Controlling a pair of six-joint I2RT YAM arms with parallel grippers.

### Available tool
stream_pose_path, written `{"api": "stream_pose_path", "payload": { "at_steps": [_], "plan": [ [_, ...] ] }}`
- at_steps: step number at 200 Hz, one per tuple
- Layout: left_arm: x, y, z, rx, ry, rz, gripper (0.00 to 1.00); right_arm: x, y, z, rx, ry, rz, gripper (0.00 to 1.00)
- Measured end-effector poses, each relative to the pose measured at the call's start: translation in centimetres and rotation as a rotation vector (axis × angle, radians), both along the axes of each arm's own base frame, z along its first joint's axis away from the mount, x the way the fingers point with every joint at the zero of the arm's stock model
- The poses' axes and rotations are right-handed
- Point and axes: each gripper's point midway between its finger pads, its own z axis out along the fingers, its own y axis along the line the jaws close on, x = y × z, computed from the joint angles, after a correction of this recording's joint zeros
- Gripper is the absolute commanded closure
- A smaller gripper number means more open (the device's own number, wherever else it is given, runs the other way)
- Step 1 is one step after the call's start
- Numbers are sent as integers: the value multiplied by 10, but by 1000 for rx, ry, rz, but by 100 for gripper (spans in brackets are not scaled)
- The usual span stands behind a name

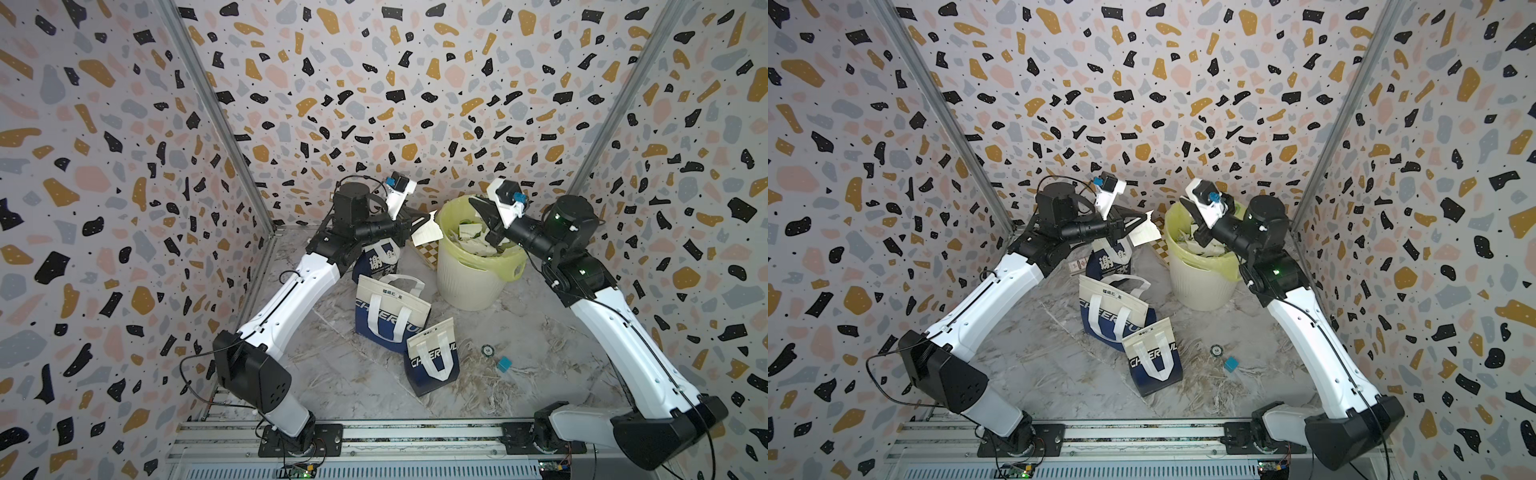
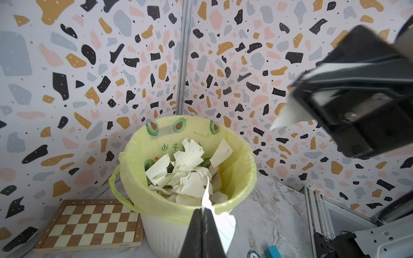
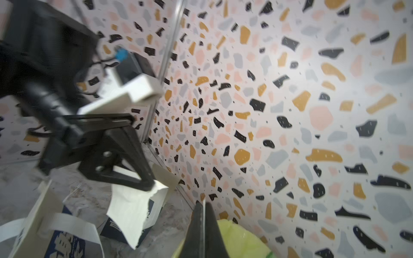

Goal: Shred takeout receipts and throw away
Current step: Shred the takeout receipt, then place the takeout receipt in the trash bin, then shred the takeout receipt.

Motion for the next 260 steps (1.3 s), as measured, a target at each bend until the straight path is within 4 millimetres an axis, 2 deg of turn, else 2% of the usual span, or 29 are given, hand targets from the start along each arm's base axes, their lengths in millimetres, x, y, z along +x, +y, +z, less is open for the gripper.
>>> {"api": "stream_pose_path", "payload": {
  "at_steps": [9, 21, 35, 46, 68, 82, 97, 113, 141, 169, 189, 207, 227, 242, 260],
  "plan": [
    [1, 0, 2, -5, -12, 9, 100, 25, -8, -8, 49, 98, -77, 98],
    [3, 0, 4, -6, -19, 24, 100, 55, -18, -24, 86, 214, -164, 87],
    [6, 0, 7, -13, -32, 38, 100, 87, -28, -40, 111, 320, -257, 65],
    [8, 1, 10, -22, -42, 54, 100, 107, -34, -57, 123, 398, -319, 53],
    [13, 0, 20, -57, -62, 83, 100, 129, -38, -96, 100, 525, -404, 36],
    [19, -1, 25, -85, -74, 105, 100, 136, -41, -116, 79, 589, -444, 35],
    [26, -7, 26, -117, -74, 121, 100, 139, -43, -130, 62, 633, -472, 35],
    [35, -16, 21, -146, -55, 132, 100, 136, -47, -136, 49, 657, -490, 35],
    [51, -33, 7, -207, 9, 151, 100, 123, -53, -124, 61, 627, -473, 37],
    [60, -42, 0, -267, 73, 148, 100, 83, -63, -98, 108, 550, -339, 37],
    [58, -43, 7, -305, 87, 133, 100, 44, -65, -68, 136, 438, -172, 36],
    [53, -43, 16, -337, 83, 107, 100, 9, -51, -39, 132, 338, -4, 36],
    [47, -45, 21, -360, 94, 70, 100, -14, -31, -18, 127, 272, 159, 35],
    [42, -47, 26, -374, 101, 41, 100, -18, -20, -16, 130, 274, 241, 34],
    [35, -48, 31, -387, 106, 11, 100, -9, -8, -22, 137, 311, 294, 34]
  ]
}}
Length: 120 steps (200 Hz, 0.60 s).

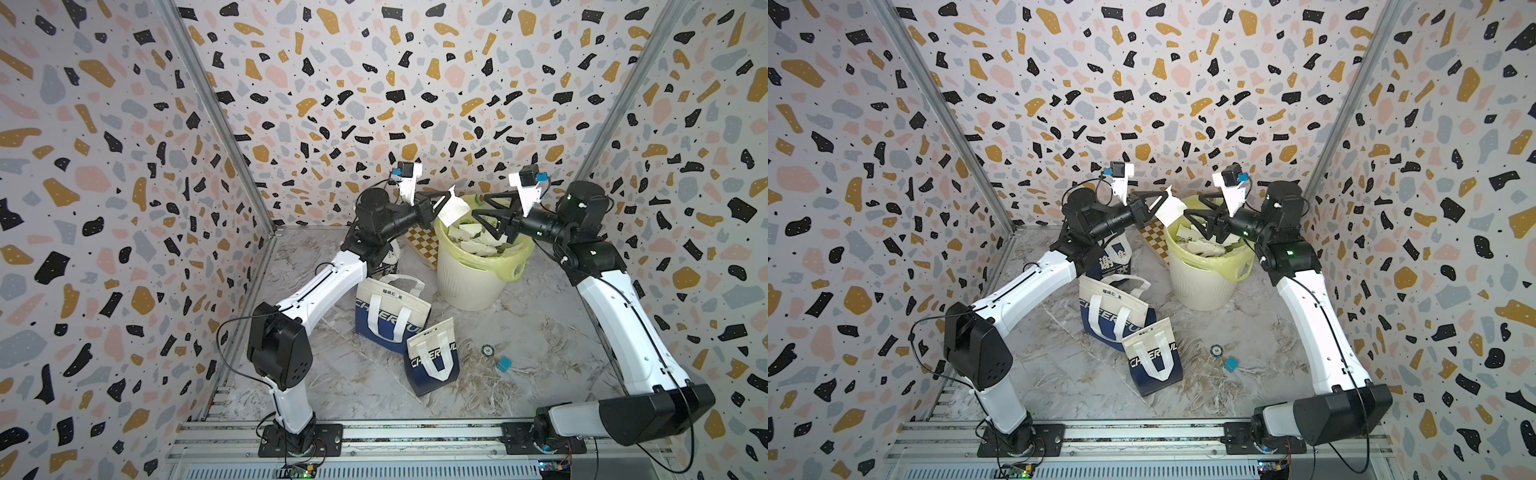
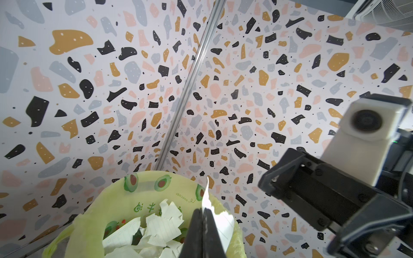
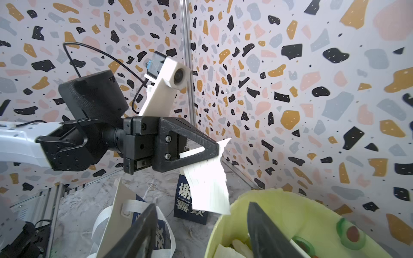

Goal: Shred takeout receipts and throw away
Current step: Shred the takeout receipt.

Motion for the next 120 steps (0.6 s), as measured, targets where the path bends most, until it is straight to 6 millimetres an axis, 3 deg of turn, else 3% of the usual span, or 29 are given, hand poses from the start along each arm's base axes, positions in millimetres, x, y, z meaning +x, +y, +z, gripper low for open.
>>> {"api": "stream_pose_path", "payload": {
  "at_steps": [22, 51, 120],
  "plan": [
    [-8, -1, 6, -10, -5, -27, 100, 15, 13, -13, 1, 51, 30, 35],
    [-15, -3, 11, -18, -7, -53, 100, 24, 26, -26, 10, 101, 56, 50],
    [-18, -4, 11, -18, -6, -66, 100, 18, 31, -14, 54, 96, 103, 87]
  ]
}}
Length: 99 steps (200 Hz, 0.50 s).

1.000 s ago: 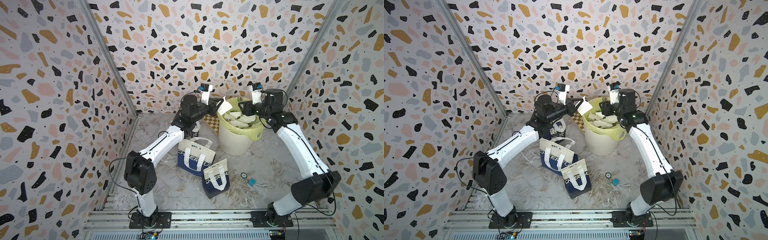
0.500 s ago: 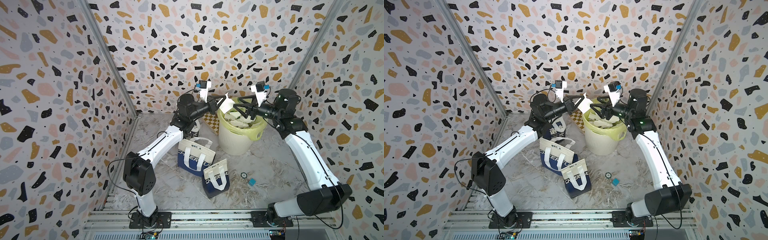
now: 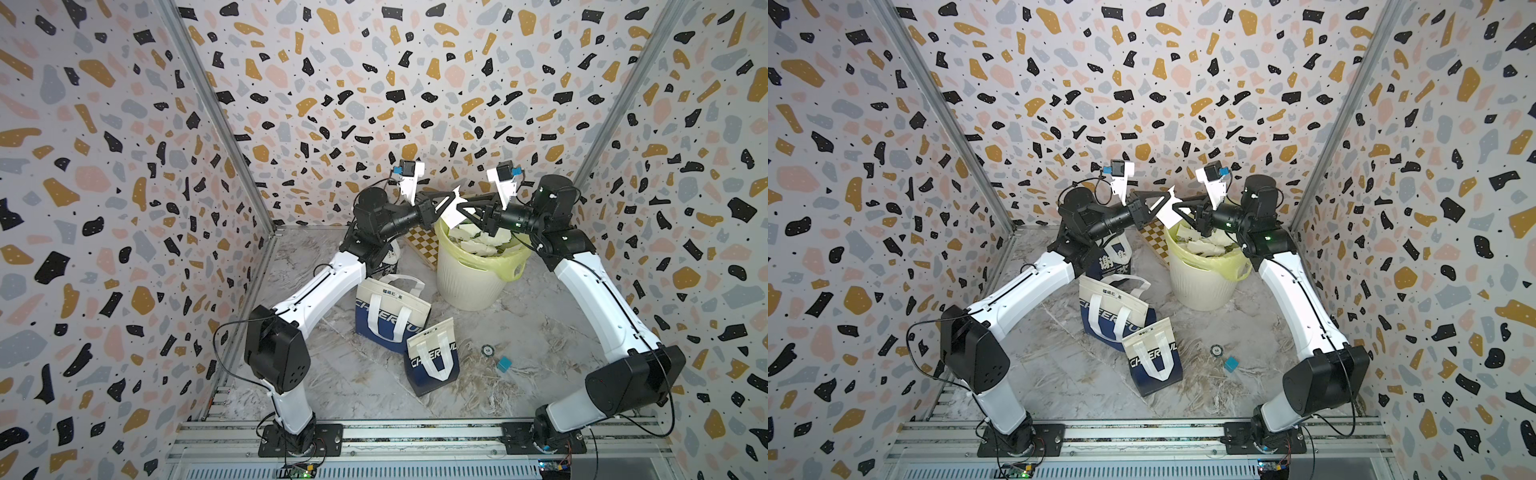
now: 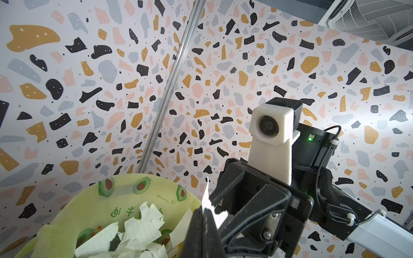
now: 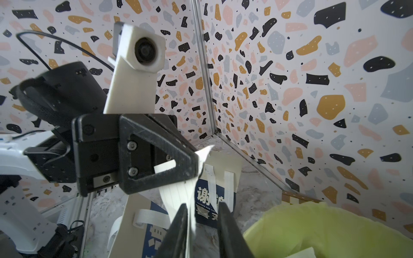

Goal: Shred takeout receipts and throw away
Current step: Shred the takeout receipt.

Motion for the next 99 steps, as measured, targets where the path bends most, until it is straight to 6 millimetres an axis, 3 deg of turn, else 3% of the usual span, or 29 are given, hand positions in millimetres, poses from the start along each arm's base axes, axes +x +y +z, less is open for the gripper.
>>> {"api": "stream_pose_path", "payload": {
  "at_steps": [17, 34, 45, 67, 82, 99],
  "plan": [
    [0, 0, 0, 0, 0, -2, 100, -1, 1, 1, 5, 2, 8, 100],
    [-1, 0, 0, 1, -1, -7, 100, -3, 1, 2, 6, 1, 16, 100],
    [-2, -1, -1, 4, -2, -15, 82, -3, 1, 1, 5, 0, 17, 100],
    [-6, -3, -3, 16, 3, -40, 72, -3, 1, 0, -3, -6, 17, 100],
    [-9, -5, -5, 25, 8, -56, 73, -4, 1, 2, -12, -20, 18, 100],
    [-12, -6, -2, 30, 5, -72, 87, -5, 1, 6, -21, -42, 19, 100]
  ]
}}
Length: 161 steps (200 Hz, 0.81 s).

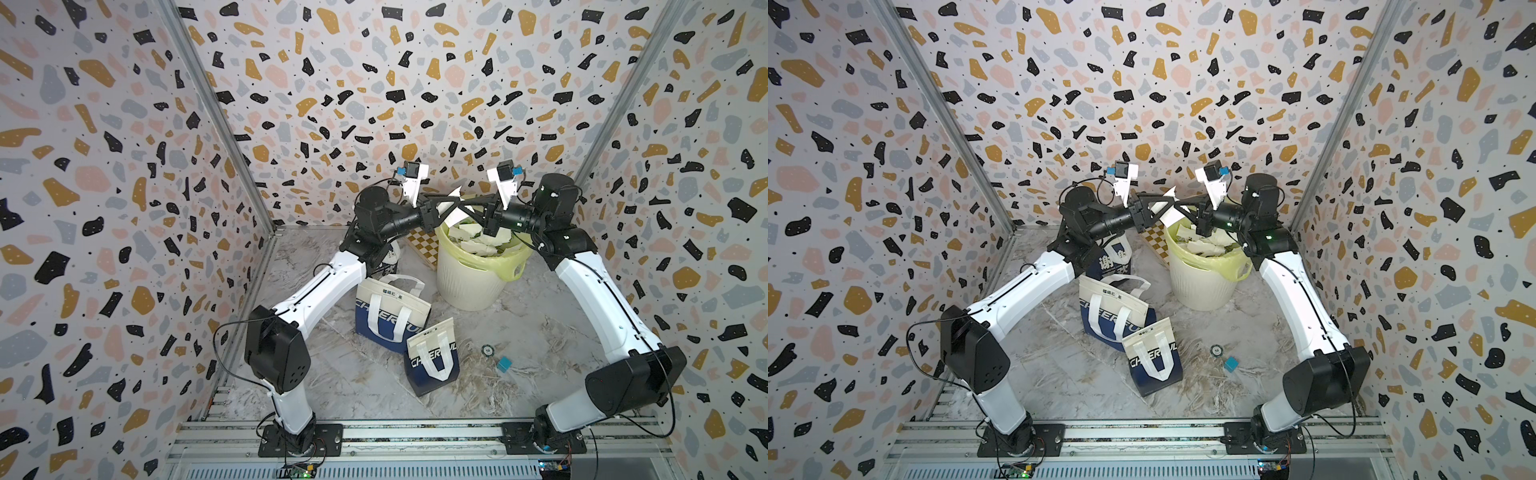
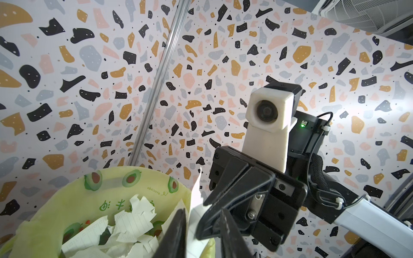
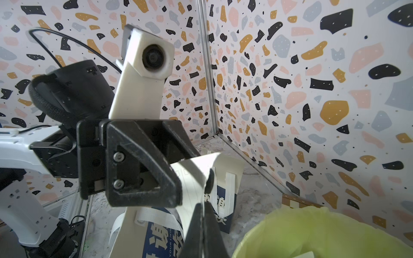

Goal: Shred takeout receipts and throw away
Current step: Shred the takeout receipt.

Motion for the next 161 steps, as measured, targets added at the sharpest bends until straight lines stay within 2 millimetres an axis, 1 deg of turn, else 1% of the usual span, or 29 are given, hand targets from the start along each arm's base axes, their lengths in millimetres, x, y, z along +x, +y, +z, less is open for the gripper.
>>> {"api": "stream_pose_path", "payload": {
  "at_steps": [7, 16, 35, 64, 91, 104, 116, 124, 134, 144, 152, 161],
  "plan": [
    [-1, 0, 2, 0, -4, -6, 91, 0, 0, 1, -2, -7, 0, 100],
    [-3, -1, 5, 0, -12, -8, 100, -1, 1, 2, -7, -15, 3, 100],
    [-3, 0, 7, 1, -12, -8, 100, -2, 3, 3, -21, -30, -2, 100],
    [0, 0, 5, 10, 9, 4, 100, 1, 5, 2, -61, -75, -43, 100],
    [10, 3, -1, 56, 43, 66, 100, 4, 13, -2, -179, -202, -163, 100],
    [14, 5, -2, 82, 51, 99, 100, 1, 16, -2, -249, -293, -229, 100],
    [16, 6, -4, 107, 56, 125, 100, -12, 21, -4, -309, -383, -256, 100],
    [17, 6, -7, 122, 60, 141, 100, -25, 27, -5, -343, -450, -249, 100],
    [20, 7, -14, 145, 72, 162, 100, -47, 37, -6, -371, -535, -219, 100],
    [22, 6, -20, 165, 83, 178, 100, -65, 42, -7, -386, -601, -189, 100],
    [24, 6, -25, 180, 92, 192, 100, -81, 46, -5, -383, -653, -156, 100],
    [27, 5, -32, 196, 102, 200, 100, -91, 47, 0, -376, -693, -138, 100]
  ]
}}
